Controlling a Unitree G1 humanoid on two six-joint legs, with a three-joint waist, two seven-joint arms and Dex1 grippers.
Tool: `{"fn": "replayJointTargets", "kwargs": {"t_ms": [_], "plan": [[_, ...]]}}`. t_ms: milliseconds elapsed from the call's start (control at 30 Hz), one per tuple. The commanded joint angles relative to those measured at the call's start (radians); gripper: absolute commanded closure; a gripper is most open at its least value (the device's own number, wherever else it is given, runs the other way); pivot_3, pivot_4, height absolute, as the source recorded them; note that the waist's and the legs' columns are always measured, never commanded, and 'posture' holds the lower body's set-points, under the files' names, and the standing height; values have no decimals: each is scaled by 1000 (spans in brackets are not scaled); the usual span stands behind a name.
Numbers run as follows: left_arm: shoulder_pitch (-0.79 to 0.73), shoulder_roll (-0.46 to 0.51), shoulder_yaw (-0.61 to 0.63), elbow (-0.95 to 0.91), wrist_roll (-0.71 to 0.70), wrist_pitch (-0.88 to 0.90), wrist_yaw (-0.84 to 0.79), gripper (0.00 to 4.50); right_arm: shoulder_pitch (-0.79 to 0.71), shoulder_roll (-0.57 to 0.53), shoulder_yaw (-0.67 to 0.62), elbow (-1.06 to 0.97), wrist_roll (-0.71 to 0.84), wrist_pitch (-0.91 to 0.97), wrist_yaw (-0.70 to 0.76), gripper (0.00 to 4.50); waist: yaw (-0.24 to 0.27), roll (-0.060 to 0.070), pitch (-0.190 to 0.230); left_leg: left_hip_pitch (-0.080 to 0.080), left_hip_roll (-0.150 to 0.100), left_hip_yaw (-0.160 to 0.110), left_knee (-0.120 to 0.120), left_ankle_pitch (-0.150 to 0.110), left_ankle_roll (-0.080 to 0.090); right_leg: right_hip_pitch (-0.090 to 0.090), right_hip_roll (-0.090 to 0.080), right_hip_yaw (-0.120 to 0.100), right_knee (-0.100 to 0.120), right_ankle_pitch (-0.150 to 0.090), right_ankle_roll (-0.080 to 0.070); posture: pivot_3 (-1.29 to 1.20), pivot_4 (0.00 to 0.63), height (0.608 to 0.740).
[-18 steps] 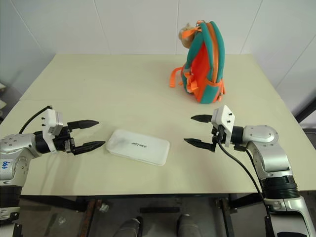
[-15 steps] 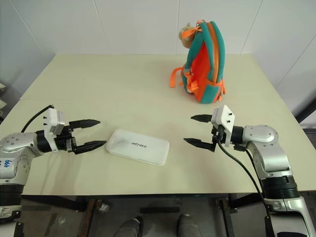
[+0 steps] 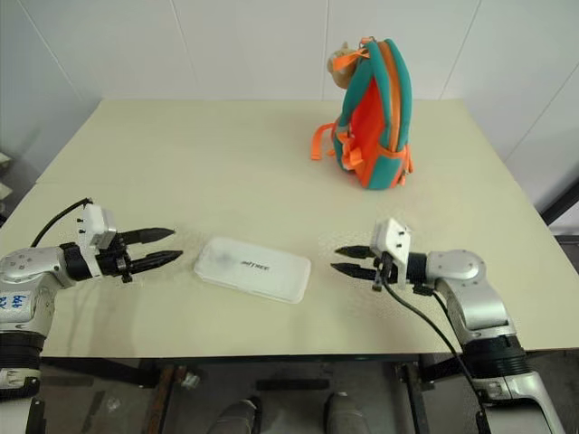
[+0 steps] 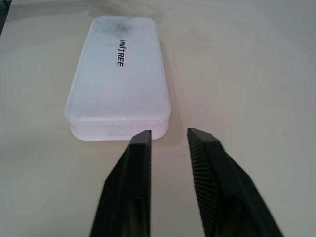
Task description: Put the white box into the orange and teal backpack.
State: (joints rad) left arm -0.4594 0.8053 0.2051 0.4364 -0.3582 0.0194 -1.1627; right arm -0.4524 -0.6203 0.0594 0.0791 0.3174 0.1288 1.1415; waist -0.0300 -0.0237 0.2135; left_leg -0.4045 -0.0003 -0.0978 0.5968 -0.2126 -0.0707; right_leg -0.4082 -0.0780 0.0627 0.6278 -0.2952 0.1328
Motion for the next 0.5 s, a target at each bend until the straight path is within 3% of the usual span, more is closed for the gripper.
{"fn": "replayJointTargets", "kwargs": {"t_ms": [33,133,500], "plan": [[-14,14,5,91,36,-62,0,3125,46,14,20,-59,-3,-21,2,4394,0,0,0,0,0,0,0,0,0,0,0,0,0,0,0,0,150,740],[-36,-19,-15,126,61,-78,32,4040,63,30,38,-71,-13,-10,-14,4500,1,0,0,0,0,0,0,0,0,0,0,0,0,0,0,0,150,740],[-128,-135,-94,197,124,-93,72,4040,44,136,110,-22,-68,-25,-68,4500,0,-1,0,0,0,-1,5,0,0,1,0,0,4,1,1,0,150,740]]}}
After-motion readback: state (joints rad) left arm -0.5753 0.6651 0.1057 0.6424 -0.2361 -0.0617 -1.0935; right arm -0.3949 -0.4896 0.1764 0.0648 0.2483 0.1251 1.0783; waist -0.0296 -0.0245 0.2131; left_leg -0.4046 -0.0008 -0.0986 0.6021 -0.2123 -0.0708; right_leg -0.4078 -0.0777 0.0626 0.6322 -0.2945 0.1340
